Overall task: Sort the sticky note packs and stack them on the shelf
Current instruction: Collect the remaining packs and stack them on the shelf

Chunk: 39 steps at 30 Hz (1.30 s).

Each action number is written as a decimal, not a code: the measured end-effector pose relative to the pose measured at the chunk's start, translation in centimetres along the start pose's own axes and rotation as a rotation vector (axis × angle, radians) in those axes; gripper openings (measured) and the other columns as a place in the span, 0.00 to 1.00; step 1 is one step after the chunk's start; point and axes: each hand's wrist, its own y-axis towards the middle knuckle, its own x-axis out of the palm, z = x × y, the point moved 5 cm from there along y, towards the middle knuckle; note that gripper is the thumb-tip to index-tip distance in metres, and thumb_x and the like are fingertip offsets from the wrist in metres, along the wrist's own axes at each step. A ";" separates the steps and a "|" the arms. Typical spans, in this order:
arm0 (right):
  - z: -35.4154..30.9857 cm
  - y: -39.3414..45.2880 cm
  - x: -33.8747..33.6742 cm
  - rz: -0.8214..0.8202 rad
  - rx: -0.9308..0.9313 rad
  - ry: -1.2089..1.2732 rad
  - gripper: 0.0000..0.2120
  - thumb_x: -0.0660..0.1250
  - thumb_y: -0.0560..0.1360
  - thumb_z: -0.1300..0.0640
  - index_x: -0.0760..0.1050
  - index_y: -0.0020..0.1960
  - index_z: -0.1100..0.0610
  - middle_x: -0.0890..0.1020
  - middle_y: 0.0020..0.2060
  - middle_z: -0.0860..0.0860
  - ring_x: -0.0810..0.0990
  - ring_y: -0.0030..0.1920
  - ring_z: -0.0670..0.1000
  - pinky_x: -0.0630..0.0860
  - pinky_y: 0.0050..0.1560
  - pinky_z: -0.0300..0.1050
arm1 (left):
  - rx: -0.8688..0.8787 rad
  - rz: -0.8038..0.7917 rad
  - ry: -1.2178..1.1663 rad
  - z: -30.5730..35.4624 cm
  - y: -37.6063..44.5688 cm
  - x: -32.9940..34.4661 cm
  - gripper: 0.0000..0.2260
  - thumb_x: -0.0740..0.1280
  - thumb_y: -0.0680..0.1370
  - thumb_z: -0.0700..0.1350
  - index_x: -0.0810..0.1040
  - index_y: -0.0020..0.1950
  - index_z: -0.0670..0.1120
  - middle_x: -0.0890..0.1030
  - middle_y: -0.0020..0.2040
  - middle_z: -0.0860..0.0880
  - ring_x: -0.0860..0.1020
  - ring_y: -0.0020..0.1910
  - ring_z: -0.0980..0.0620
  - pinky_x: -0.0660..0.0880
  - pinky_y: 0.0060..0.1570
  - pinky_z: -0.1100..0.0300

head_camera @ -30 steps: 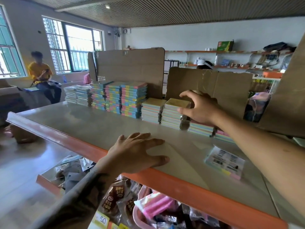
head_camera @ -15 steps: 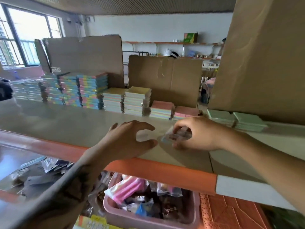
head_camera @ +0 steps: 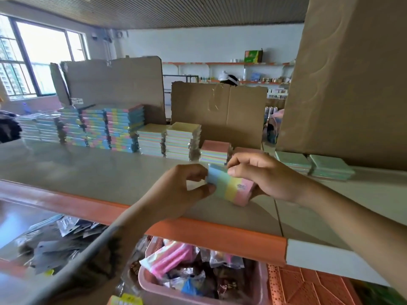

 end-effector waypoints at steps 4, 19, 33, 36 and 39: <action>-0.8 0.5 0.1 -0.009 -0.020 0.000 0.14 0.74 0.70 0.40 0.79 0.46 0.49 0.75 0.38 0.56 0.74 0.38 0.52 0.75 0.41 0.51 | 0.055 -0.007 -0.119 0.4 -0.5 -0.5 0.05 0.74 0.77 0.43 0.80 0.44 0.47 0.85 0.43 0.52 0.82 0.46 0.62 0.74 0.47 0.67; -3.0 4.0 3.8 0.137 0.010 0.754 0.32 0.75 0.62 0.71 0.69 0.64 0.72 0.83 0.58 0.66 0.84 0.57 0.68 0.79 0.57 0.72 | -0.060 0.214 -0.686 -0.9 -1.9 -3.5 0.16 0.76 0.74 0.49 0.83 0.53 0.38 0.85 0.45 0.37 0.79 0.42 0.49 0.72 0.46 0.57; -10.0 10.1 14.2 0.337 -0.560 -0.782 0.33 0.74 0.65 0.30 0.69 0.62 0.43 0.69 0.74 0.43 0.72 0.68 0.47 0.67 0.70 0.45 | -0.142 0.223 -0.774 -11.9 -1.3 -15.7 0.17 0.73 0.76 0.50 0.84 0.52 0.36 0.84 0.43 0.43 0.79 0.43 0.45 0.74 0.49 0.50; -11.0 13.4 17.6 0.303 -0.611 -0.967 0.27 0.72 0.69 0.32 0.74 0.62 0.45 0.73 0.72 0.48 0.70 0.72 0.55 0.65 0.70 0.61 | -0.126 0.150 -0.731 -14.6 -1.4 -18.4 0.11 0.70 0.80 0.44 0.83 0.52 0.36 0.83 0.41 0.46 0.81 0.41 0.50 0.76 0.43 0.59; -11.4 16.1 20.2 0.268 -0.585 -0.960 0.27 0.70 0.70 0.32 0.77 0.62 0.46 0.77 0.67 0.47 0.73 0.68 0.54 0.64 0.67 0.58 | -0.115 0.089 -0.653 -17.8 -1.2 -21.0 0.12 0.70 0.80 0.47 0.84 0.53 0.38 0.84 0.42 0.42 0.80 0.43 0.47 0.78 0.45 0.52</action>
